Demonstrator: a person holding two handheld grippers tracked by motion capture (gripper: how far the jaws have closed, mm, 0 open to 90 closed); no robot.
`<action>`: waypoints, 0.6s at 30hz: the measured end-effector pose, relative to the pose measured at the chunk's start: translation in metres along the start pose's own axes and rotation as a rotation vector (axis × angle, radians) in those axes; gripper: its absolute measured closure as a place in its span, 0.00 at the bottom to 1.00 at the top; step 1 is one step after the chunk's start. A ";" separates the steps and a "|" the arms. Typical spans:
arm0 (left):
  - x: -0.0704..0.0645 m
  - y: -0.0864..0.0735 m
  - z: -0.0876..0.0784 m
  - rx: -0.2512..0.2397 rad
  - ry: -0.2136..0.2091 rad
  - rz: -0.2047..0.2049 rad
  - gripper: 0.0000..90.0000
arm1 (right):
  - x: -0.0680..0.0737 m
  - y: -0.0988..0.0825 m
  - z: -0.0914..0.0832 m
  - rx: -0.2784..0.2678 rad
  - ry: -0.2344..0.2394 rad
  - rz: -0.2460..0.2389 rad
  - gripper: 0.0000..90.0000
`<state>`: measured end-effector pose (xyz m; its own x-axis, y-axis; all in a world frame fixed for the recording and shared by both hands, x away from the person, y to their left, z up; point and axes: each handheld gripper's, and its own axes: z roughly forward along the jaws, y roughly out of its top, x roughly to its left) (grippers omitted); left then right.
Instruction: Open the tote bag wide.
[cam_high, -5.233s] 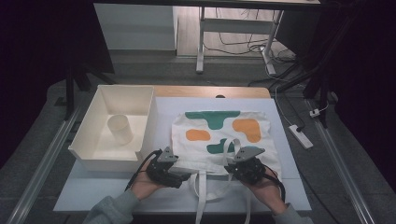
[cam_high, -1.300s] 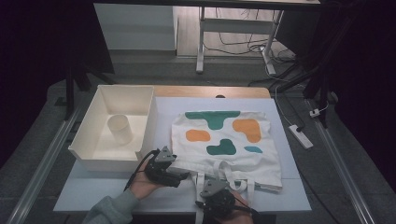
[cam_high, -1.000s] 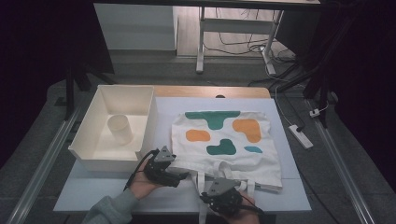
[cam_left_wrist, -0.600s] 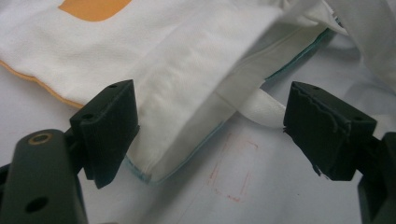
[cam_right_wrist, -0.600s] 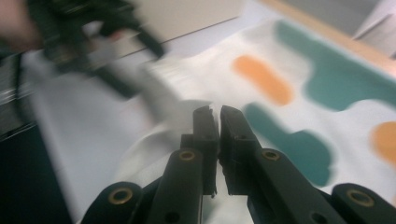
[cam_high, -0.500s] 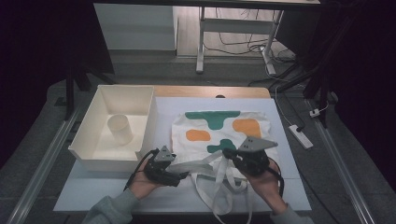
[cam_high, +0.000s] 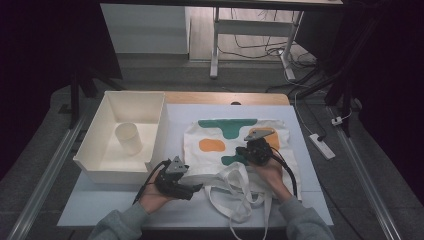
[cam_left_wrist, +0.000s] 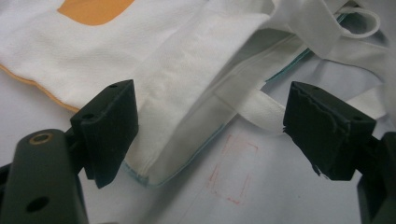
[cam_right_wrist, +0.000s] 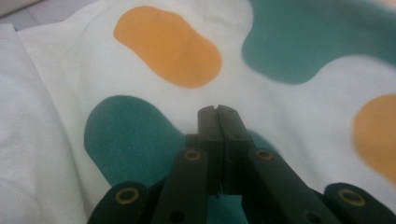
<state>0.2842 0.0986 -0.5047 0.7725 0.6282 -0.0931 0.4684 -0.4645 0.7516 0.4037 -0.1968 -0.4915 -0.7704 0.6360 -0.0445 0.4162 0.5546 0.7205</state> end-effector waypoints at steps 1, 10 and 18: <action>0.000 0.000 0.000 0.000 0.000 0.002 0.20 | -0.001 -0.003 0.002 0.001 0.013 0.014 0.99; 0.001 0.000 -0.002 -0.005 0.003 -0.001 0.20 | 0.019 0.001 -0.050 -0.133 0.052 -0.004 0.80; 0.001 0.000 -0.002 -0.006 0.003 -0.001 0.20 | 0.097 -0.028 -0.082 -0.081 0.267 -0.102 0.66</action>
<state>0.2838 0.1003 -0.5038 0.7705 0.6308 -0.0921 0.4670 -0.4602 0.7551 0.2777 -0.1944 -0.4589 -0.9105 0.4095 0.0568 0.2988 0.5569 0.7750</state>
